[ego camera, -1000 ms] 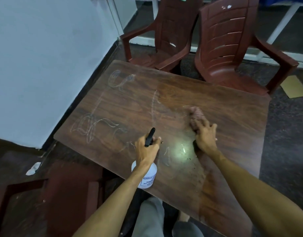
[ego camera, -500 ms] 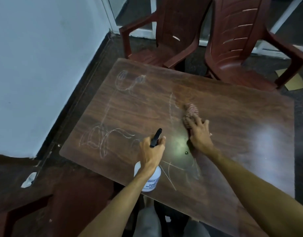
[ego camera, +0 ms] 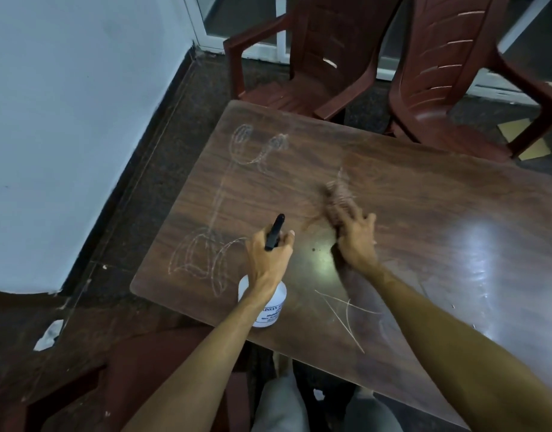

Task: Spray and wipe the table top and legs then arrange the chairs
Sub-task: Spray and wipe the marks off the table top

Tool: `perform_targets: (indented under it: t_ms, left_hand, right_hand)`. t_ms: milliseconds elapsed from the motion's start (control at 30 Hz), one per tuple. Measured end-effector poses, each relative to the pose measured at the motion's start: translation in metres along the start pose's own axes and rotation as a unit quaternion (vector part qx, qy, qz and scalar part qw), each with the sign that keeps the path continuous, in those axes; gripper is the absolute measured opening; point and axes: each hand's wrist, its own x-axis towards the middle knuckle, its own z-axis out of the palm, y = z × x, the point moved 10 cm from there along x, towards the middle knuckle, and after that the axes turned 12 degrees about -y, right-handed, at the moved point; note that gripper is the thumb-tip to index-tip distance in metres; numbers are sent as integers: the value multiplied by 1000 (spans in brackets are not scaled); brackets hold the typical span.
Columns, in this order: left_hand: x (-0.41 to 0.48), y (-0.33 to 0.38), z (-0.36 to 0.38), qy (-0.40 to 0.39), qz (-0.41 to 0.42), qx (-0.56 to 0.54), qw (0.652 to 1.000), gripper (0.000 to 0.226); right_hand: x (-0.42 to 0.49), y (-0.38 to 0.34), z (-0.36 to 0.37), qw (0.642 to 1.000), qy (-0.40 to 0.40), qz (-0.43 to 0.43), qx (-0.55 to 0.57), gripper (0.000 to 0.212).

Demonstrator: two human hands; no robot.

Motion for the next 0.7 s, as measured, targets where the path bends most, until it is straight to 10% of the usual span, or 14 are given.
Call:
perform_targets:
  t_ms: [67,233,367,533,700]
  left_hand:
    - [0,-7,-11,5,-7,-1,1000,44]
    - [11,-14,-36,17,-35,-9,999,48]
    - [31,-15,-63,37,-27,-10,999,46]
    - [57,-10,-85,53,-23,-12,998,47]
    - [78,-6,-96,71,-16,-10,997,45]
  right_hand:
    - [-3,15,-15,994,30,102,26,73]
    - [0,-37,8,995,-39,-61,-62,79]
    - [30,0,-8,992,8,121,15,69]
    - [43,-93,26,980,-71,-154,-99,80]
    - [99,-50,0,998,-23,59,-14,72]
